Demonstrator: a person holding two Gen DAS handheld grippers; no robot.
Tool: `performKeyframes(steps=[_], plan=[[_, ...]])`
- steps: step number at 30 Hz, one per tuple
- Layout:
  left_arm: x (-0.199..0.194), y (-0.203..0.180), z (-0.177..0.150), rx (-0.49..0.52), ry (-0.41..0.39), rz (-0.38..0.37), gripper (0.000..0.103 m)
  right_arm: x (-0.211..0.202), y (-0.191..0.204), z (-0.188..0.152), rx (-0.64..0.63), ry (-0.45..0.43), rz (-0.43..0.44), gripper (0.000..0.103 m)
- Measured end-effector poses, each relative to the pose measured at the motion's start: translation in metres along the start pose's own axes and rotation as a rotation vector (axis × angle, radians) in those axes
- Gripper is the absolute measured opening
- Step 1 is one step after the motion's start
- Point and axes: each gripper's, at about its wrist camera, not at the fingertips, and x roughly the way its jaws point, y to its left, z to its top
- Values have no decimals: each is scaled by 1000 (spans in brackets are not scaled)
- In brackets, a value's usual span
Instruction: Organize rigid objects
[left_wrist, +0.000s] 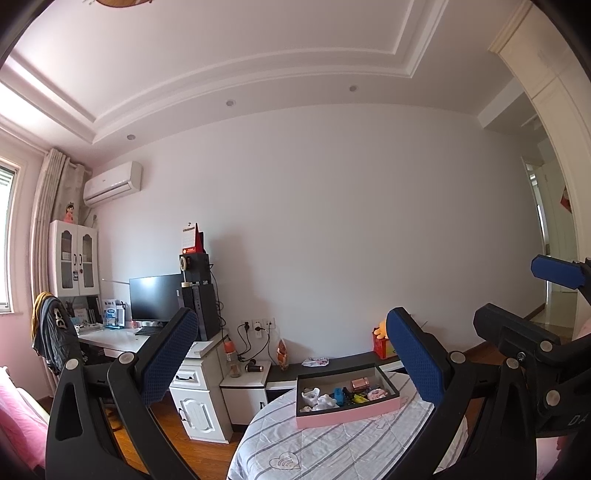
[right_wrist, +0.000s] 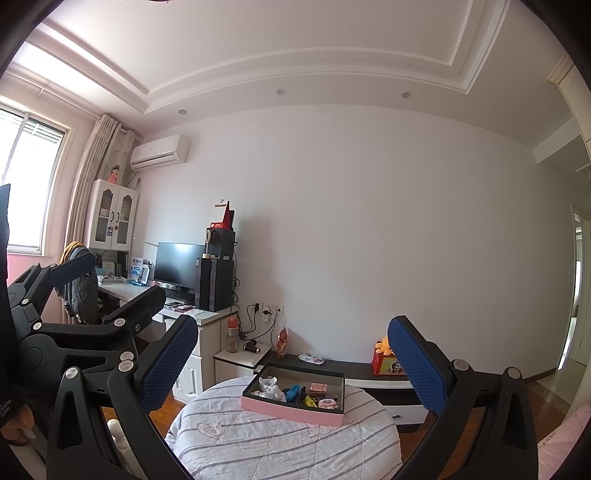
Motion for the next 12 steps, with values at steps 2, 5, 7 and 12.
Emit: performKeyframes(steps=[2, 5, 7, 12], plan=[[0, 0, 0, 1, 1, 0, 103, 0, 0, -1, 0, 0, 0, 103], [0, 0, 0, 0, 1, 0, 103, 0, 0, -1, 1, 4, 1, 103], [0, 0, -1, -2, 1, 0, 103, 0, 0, -2, 1, 5, 0, 103], [2, -2, -2, 3, 6, 4, 103, 1, -2, -3, 4, 10, 0, 103]])
